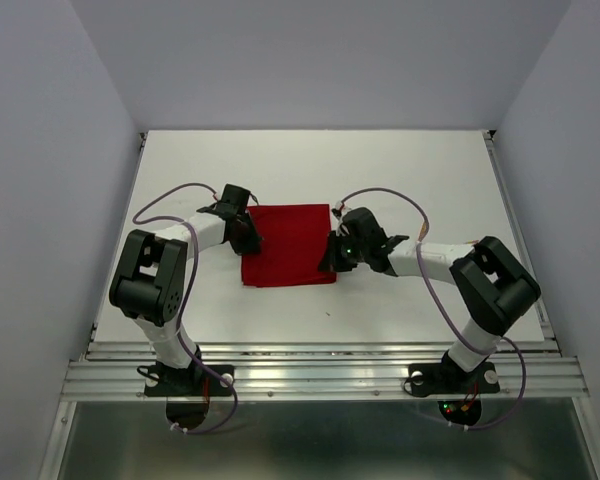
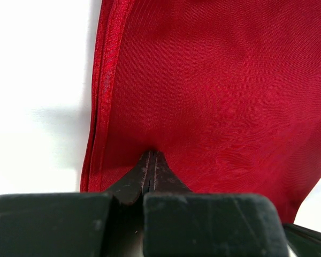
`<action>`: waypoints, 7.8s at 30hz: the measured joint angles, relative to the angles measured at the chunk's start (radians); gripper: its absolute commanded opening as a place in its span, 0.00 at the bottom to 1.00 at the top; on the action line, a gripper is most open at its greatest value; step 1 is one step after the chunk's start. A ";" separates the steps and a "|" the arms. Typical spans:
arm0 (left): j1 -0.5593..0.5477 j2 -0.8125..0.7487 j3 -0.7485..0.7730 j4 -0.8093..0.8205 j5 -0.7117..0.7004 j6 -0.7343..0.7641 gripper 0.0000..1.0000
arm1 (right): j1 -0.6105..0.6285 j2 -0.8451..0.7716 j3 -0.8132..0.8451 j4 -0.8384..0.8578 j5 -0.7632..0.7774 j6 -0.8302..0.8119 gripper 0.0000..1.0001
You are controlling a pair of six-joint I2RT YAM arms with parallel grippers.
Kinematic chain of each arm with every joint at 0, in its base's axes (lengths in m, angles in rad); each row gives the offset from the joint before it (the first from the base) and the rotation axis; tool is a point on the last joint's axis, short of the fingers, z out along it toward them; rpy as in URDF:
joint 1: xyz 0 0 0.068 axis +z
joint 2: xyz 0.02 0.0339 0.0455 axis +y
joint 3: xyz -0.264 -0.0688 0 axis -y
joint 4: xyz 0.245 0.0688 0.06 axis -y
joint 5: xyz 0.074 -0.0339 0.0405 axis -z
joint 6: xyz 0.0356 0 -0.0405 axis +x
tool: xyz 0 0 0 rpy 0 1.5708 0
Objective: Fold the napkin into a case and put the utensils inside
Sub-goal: Smooth out the square-folded napkin at the center of the board, then pick up the top corner of the square-folded napkin from the center of the board.
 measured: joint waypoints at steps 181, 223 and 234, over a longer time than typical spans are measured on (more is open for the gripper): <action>0.124 -0.322 0.090 -0.221 -0.111 0.115 0.36 | 0.628 0.155 0.265 -0.330 0.609 -0.219 0.52; 0.124 -0.254 0.089 -0.179 -0.047 0.117 0.36 | 0.635 0.161 0.275 -0.260 0.669 -0.214 0.41; 0.124 -0.226 0.089 -0.174 -0.044 0.120 0.36 | 0.635 0.216 0.278 -0.245 0.660 -0.201 0.20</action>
